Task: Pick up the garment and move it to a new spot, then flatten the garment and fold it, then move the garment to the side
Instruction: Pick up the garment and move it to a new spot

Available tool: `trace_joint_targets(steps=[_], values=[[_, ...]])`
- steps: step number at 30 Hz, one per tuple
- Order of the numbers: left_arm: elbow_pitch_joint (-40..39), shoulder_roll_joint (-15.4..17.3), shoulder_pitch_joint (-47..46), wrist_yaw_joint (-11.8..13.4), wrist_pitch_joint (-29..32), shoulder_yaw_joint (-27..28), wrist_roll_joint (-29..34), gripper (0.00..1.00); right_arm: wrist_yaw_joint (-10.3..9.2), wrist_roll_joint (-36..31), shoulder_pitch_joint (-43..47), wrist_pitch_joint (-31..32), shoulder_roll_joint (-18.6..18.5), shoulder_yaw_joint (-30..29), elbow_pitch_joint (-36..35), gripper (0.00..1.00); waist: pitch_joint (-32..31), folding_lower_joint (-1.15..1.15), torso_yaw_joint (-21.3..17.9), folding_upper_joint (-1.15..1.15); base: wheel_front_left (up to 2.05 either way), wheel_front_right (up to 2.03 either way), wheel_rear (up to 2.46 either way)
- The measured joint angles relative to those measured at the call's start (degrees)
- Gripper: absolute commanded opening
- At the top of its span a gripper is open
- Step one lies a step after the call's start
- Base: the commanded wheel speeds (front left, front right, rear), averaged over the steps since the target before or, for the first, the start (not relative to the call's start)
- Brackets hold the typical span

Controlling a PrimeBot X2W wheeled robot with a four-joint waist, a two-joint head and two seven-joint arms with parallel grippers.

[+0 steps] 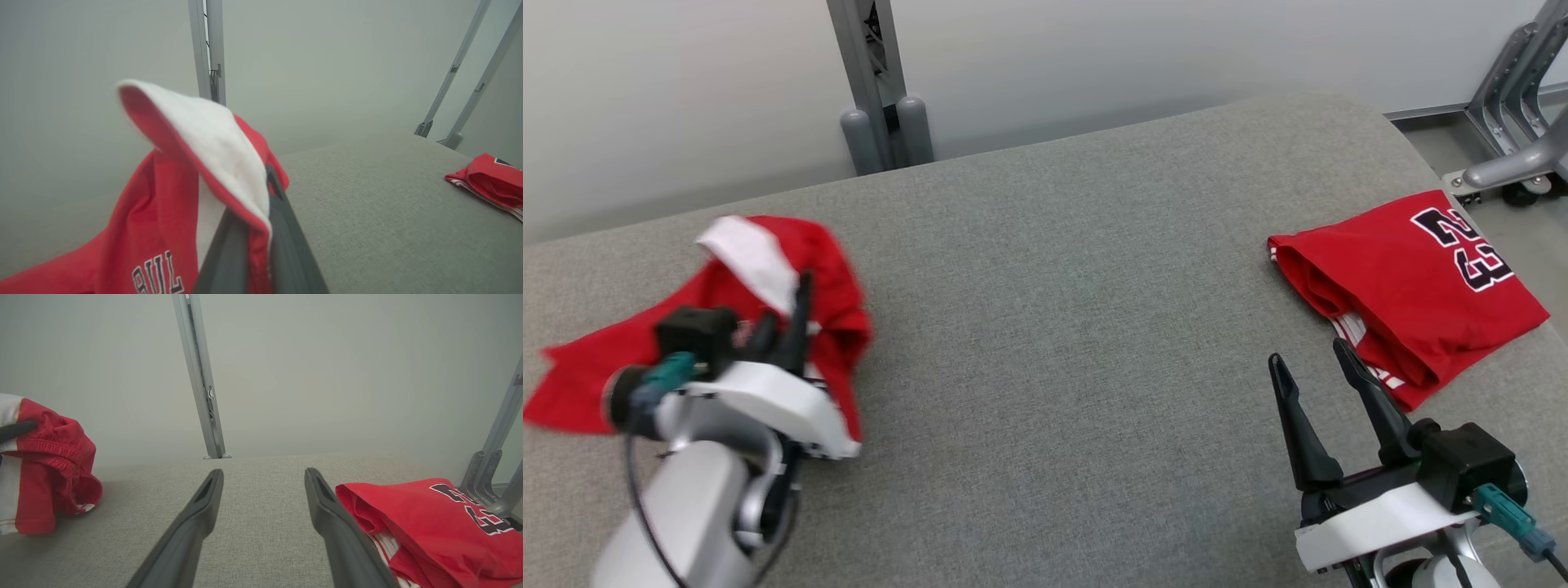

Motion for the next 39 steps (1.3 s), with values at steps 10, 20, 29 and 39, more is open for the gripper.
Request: trace_joint_targets(steps=[10,20,29,39], values=[[-5.47,-10.26,-0.88,-1.19,5.89,-10.94,2.11,0.0,0.0,0.75,-0.62,-1.05,0.1,-0.29,0.64,1.0,1.17,0.0,0.36,0.0,0.0,0.0,0.0],[3.47,-16.22,-4.33,-6.15,5.93,-17.38,1.87,1.0,0.0,1.37,-0.81,-1.63,0.1,-1.26,1.22,1.0,2.61,0.0,-0.85,0.0,0.0,0.0,0.0],[0.36,-16.89,-3.58,-6.6,-2.14,-18.39,1.07,1.0,0.0,-0.54,-0.6,-1.46,0.11,-3.91,0.52,1.0,1.41,0.0,2.18,0.0,0.0,0.0,0.0],[-11.83,-7.09,4.41,2.69,-6.14,-5.32,0.94,1.0,0.0,-3.01,-0.27,-0.54,0.11,-3.5,-1.78,1.0,0.16,0.0,8.84,0.0,0.0,0.0,0.0]])
